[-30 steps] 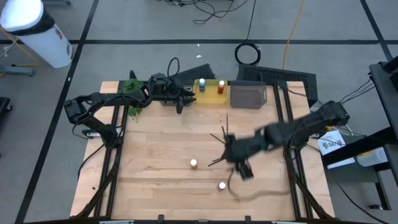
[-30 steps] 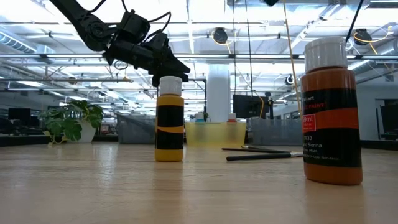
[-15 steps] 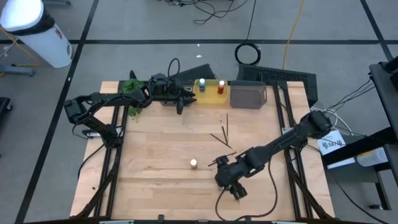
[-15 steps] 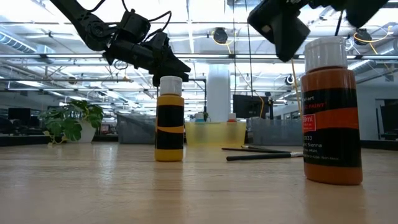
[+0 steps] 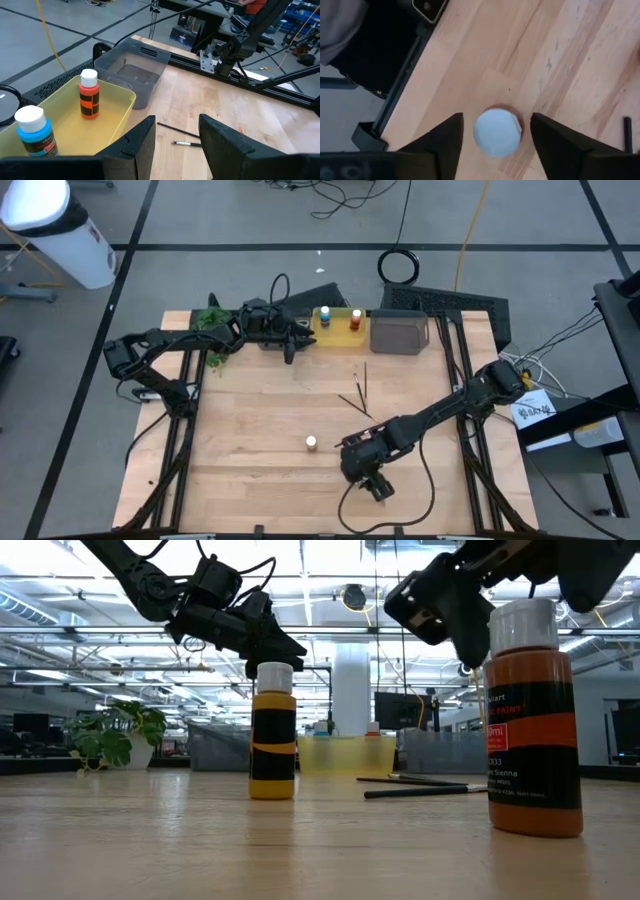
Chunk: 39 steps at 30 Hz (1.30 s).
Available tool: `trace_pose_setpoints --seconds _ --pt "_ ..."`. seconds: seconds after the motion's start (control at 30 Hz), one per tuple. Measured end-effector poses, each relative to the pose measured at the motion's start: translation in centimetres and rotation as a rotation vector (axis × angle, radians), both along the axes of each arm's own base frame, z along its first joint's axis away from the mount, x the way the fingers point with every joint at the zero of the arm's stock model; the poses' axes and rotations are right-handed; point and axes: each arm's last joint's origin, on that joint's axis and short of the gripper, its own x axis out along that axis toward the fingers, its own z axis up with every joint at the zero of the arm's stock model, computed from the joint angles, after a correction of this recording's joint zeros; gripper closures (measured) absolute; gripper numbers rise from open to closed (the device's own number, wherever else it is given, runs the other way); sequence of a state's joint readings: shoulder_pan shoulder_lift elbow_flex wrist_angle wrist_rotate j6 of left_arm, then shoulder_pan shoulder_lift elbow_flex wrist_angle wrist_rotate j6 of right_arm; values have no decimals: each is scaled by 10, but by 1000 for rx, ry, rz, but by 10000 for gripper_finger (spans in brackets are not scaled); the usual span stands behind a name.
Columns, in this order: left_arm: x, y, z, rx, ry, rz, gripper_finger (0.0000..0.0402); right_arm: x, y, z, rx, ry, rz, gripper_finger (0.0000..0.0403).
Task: Pick & Place Paint Supplies
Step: Put the red paint bottle into the yellow bin
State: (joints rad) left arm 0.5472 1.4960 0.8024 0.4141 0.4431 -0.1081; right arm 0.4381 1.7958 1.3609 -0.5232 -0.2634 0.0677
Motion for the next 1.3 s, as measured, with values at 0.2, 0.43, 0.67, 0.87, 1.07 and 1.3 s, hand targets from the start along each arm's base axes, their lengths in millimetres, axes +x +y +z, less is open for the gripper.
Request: trace_pose_setpoints --seconds 0.2,0.43,0.67,0.87,1.07,1.3 --pt "0 0 0 0 0 0 238 -1 0 0 -3 6 3 267" --pt "0 0 0 -2 0 1 238 -4 -8 7 -14 19 -15 297" --pt "0 0 0 -1 0 1 238 -18 -60 71 -161 -42 -209 297" --pt "0 0 0 -1 -1 1 238 -33 -142 120 -264 -206 -428 297" --pt "0 0 0 0 -1 0 238 -47 -240 130 -369 -226 -686 297" --pt "0 0 0 10 0 -2 238 -52 -324 111 -330 -223 -851 297"
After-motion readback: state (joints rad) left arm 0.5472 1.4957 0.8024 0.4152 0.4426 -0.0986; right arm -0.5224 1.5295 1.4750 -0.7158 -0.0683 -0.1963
